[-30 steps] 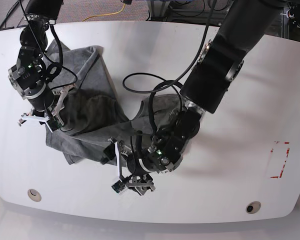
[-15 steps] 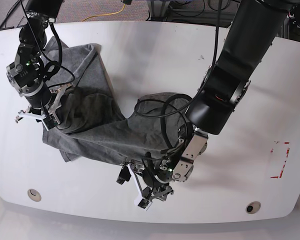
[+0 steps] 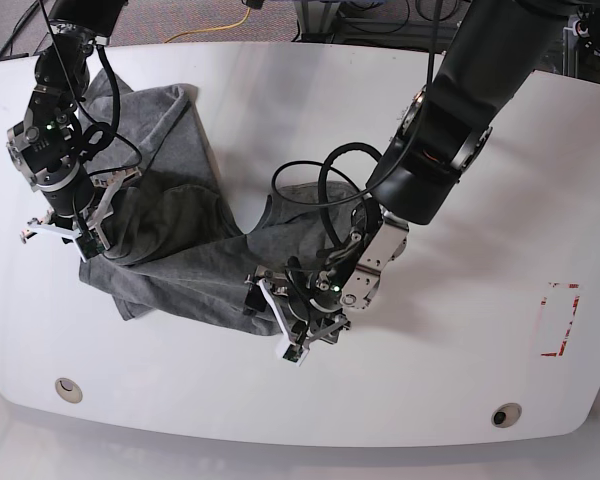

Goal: Layout the t-shirt on the table in an organized manner, then fold the t-shirt properly
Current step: 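Grasp the shirt's hem with the left gripper beside the right gripper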

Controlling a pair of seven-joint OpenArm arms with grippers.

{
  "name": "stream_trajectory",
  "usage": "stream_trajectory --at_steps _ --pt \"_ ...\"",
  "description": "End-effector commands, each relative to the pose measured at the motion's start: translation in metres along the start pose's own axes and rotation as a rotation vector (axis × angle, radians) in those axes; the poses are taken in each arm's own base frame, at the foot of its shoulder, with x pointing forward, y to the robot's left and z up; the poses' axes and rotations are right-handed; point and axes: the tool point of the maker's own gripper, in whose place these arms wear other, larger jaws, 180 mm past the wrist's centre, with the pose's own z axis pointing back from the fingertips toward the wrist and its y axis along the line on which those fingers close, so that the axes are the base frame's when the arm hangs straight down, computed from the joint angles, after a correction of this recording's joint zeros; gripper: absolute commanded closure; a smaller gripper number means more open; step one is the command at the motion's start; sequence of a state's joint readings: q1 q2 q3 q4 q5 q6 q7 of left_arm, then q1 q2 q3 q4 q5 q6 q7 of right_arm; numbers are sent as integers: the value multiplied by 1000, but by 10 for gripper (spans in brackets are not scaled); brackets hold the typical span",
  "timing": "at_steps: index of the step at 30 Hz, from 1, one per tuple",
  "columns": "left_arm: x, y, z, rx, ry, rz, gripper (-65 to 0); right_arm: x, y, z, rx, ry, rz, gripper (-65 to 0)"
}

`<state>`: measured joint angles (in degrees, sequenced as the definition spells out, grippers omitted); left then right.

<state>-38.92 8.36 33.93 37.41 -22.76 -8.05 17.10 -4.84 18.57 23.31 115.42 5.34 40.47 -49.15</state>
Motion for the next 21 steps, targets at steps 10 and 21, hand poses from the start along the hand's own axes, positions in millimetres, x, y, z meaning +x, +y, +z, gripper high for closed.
stream_trajectory --at_steps 10,21 --pt "58 -6 21 76 -180 -98 -512 12 -9 4 -25 -41 7 -3" --pt "52 23 78 128 -249 -56 -511 14 -9 3 -24 -46 8 -3"
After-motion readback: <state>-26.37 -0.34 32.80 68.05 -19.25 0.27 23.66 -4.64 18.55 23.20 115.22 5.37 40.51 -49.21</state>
